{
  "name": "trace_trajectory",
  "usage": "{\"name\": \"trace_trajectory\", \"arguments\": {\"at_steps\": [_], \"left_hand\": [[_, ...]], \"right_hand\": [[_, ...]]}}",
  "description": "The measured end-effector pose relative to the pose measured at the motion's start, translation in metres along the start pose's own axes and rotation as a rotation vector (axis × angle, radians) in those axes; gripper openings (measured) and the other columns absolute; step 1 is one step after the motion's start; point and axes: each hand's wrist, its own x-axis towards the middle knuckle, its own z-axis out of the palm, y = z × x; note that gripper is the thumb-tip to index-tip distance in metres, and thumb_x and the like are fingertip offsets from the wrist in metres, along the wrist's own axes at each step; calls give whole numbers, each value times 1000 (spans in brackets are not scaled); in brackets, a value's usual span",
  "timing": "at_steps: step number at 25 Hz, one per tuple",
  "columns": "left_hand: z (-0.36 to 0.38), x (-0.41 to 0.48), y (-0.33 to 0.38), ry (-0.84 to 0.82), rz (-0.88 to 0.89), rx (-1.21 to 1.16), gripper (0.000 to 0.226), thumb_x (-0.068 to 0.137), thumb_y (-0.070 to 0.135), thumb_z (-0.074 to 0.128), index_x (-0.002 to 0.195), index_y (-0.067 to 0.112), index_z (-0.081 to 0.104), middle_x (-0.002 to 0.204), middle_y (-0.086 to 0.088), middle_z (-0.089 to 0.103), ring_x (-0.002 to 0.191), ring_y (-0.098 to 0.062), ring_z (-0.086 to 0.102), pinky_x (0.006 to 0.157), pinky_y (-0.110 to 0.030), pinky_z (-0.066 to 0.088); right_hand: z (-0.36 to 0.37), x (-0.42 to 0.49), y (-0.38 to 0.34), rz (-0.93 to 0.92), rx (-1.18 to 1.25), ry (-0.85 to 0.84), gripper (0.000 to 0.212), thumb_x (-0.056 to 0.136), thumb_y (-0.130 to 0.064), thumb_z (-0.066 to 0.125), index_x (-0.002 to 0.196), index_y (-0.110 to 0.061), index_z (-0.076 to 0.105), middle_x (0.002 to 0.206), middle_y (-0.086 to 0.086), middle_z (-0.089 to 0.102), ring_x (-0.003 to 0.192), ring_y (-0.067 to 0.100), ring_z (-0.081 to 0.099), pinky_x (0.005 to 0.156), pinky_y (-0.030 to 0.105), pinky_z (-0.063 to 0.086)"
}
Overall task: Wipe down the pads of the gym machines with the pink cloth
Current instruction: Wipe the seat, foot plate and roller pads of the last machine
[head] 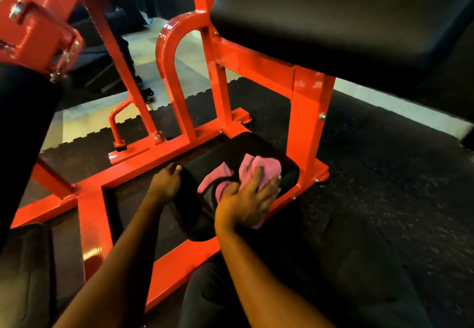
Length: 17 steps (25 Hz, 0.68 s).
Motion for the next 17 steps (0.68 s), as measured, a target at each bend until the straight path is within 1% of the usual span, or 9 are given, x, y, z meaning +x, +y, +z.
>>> {"name": "trace_trajectory", "arguments": {"at_steps": [1,3,4,5,7,9,12,15,17], "left_hand": [[3,2,0,-46,-47,-10,39,107,30,38,133,9,58,138,-21,57,127,-39,52,105,-39,39],[8,11,1,-78,-114,-51,45,107,37,34,140,13,53,145,-20,51,134,-37,47,109,-38,35],[10,15,2,-74,-138,-67,47,107,38,33,142,13,52,146,-20,49,134,-38,45,111,-39,35],[11,17,1,-69,-154,-77,48,108,39,32,144,14,51,148,-21,48,136,-39,44,112,-40,34],[12,20,-4,-53,-178,-70,49,108,39,31,148,16,46,151,-21,44,138,-40,41,114,-40,31],[16,18,-6,-23,-210,-51,51,107,41,31,152,18,39,154,-20,40,140,-40,37,116,-42,29],[18,12,-3,-5,-226,-34,51,107,42,30,154,23,35,154,-20,39,139,-41,39,115,-44,30],[19,9,-1,27,-216,-31,50,107,40,31,153,22,37,154,-19,40,138,-40,41,113,-42,32],[19,9,0,29,-206,-24,49,107,39,32,152,22,39,152,-20,43,136,-40,43,111,-42,34]], "right_hand": [[-2,-26,8,11,134,32,74,73,-10,63,146,-21,53,160,20,32,147,37,31,117,41,26],[-2,-64,16,82,345,42,84,79,14,62,151,-23,42,164,3,26,151,14,24,119,21,18],[3,-72,19,90,422,59,88,81,18,63,154,-24,36,164,-5,26,150,8,24,119,18,18],[7,-70,22,103,429,88,81,86,11,63,155,-20,33,163,-3,29,149,13,28,119,19,20],[8,-39,27,220,412,71,63,97,-24,53,152,-1,34,157,22,35,143,36,34,120,33,25],[17,7,27,380,395,156,68,97,-44,42,152,-6,33,152,26,38,135,46,41,114,51,36],[14,36,36,393,384,170,64,97,-52,39,153,-22,31,152,17,39,132,43,47,104,57,43],[7,20,36,322,349,166,62,101,-51,40,156,-23,32,160,17,30,143,40,37,109,59,37],[-3,-3,31,353,203,73,67,99,-59,35,160,-34,23,167,15,14,149,41,26,111,65,32]]}}
